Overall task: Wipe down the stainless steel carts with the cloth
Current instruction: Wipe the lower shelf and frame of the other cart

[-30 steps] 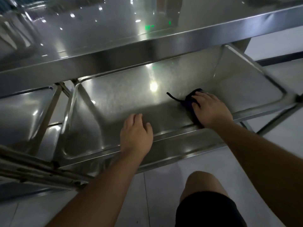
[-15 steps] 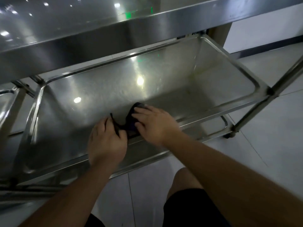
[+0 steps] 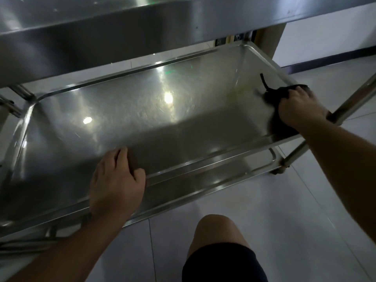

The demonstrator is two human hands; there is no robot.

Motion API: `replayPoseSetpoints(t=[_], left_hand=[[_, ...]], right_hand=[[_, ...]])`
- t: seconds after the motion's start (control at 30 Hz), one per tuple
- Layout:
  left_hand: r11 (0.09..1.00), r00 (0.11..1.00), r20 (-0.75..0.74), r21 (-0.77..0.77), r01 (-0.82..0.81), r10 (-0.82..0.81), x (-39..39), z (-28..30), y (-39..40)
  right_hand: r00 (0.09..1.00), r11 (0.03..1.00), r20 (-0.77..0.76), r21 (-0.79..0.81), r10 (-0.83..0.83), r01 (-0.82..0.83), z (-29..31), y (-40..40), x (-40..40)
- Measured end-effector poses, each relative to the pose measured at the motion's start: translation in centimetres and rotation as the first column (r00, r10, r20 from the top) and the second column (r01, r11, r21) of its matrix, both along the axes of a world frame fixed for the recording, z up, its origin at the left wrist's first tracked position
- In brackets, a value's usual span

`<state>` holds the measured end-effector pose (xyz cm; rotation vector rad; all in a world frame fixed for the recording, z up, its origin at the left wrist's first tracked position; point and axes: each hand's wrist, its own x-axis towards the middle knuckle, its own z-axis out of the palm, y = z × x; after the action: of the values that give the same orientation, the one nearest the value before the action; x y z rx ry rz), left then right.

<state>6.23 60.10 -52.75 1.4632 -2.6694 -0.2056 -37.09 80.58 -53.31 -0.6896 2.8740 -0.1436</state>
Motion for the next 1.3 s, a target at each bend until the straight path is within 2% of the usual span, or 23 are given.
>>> replayPoseSetpoints(t=[0.1, 0.17, 0.23, 0.3, 0.37, 0.4, 0.43, 0.5, 0.57, 0.63, 0.77, 0.83, 0.9, 0.93, 1.0, 1.1, 1.2, 1.3], left_hand=[[1.0, 1.0, -0.007, 0.003, 0.004, -0.004, 0.0, 0.0, 0.0], [1.0, 1.0, -0.011, 0.008, 0.002, -0.002, 0.0, 0.0, 0.0], [1.0, 1.0, -0.016, 0.01, -0.001, 0.001, 0.1, -0.1, 0.0], [1.0, 1.0, -0.025, 0.006, 0.003, -0.003, 0.3, -0.4, -0.2], [1.0, 0.999, -0.032, 0.005, 0.002, -0.001, 0.4, -0.7, -0.4], [1.0, 0.999, -0.032, 0.004, -0.003, 0.003, 0.4, -0.8, -0.5], [1.0, 0.999, -0.034, 0.002, -0.011, 0.011, 0.3, -0.9, -0.5], [1.0, 0.999, -0.031, -0.004, -0.019, 0.019, 0.2, -0.9, -0.6], [1.0, 1.0, -0.017, -0.008, -0.017, 0.017, 0.2, -0.9, -0.6], [1.0, 1.0, -0.009, -0.012, -0.016, 0.016, 0.2, -0.9, -0.7], [1.0, 0.999, -0.03, -0.025, -0.018, 0.018, 0.3, -1.2, -0.7], [0.999, 0.999, -0.035, -0.025, -0.023, 0.022, 0.4, -1.4, -0.8], [0.999, 0.999, -0.032, -0.026, -0.024, 0.024, 0.5, -1.6, -0.9], [0.999, 0.999, -0.027, -0.026, -0.024, 0.023, 0.5, -1.7, -0.9], [0.999, 0.999, -0.023, -0.024, -0.025, 0.025, 0.5, -1.8, -0.9], [0.999, 0.999, -0.033, -0.025, -0.024, 0.023, 0.5, -1.7, -0.8], [0.999, 0.998, -0.056, -0.032, -0.018, 0.017, 0.3, -1.5, -0.7], [0.999, 0.997, -0.078, -0.041, -0.019, 0.015, 0.3, -1.5, -0.5]], right_hand=[[0.997, 0.976, 0.026, -0.208, 0.074, -0.067, 0.2, -4.6, 5.3], [0.958, 0.921, -0.054, -0.266, 0.28, -0.284, 0.4, -8.3, 10.9], [0.854, 0.816, -0.068, -0.264, 0.517, -0.515, 0.5, -11.1, 16.1], [0.726, 0.694, -0.059, -0.251, 0.685, -0.675, 0.3, -12.2, 19.4], [0.654, 0.612, -0.065, -0.291, 0.754, -0.735, 0.2, -11.6, 19.3], [0.648, 0.599, -0.073, -0.316, 0.758, -0.736, 0.2, -11.0, 18.2], [0.668, 0.614, -0.08, -0.327, 0.74, -0.718, 0.2, -10.3, 16.7], [0.766, 0.71, -0.095, -0.317, 0.636, -0.629, 0.1, -8.8, 12.2], [0.888, 0.835, -0.091, -0.308, 0.452, -0.456, 0.3, -6.6, 6.7], [0.966, 0.923, -0.118, -0.289, 0.23, -0.255, 0.5, -4.5, 1.7], [0.991, 0.973, -0.115, -0.227, -0.073, 0.045, 0.4, -5.9, -4.8], [0.988, 0.96, -0.051, -0.247, -0.149, 0.132, 0.4, -9.3, -5.1], [0.989, 0.948, 0.019, -0.284, -0.146, 0.145, 0.6, -13.3, -3.0], [0.995, 0.95, 0.045, -0.297, -0.09, 0.099, 0.8, -15.3, -1.0], [0.992, 0.947, 0.047, -0.307, 0.116, -0.096, 1.3, -19.2, 4.3], [0.922, 0.877, 0.023, -0.32, 0.386, -0.359, 2.2, -23.5, 13.5], [0.724, 0.69, -0.004, -0.299, 0.69, -0.659, 1.9, -24.3, 20.5], [0.547, 0.514, -0.028, -0.307, 0.837, -0.801, 1.1, -22.5, 20.7]])
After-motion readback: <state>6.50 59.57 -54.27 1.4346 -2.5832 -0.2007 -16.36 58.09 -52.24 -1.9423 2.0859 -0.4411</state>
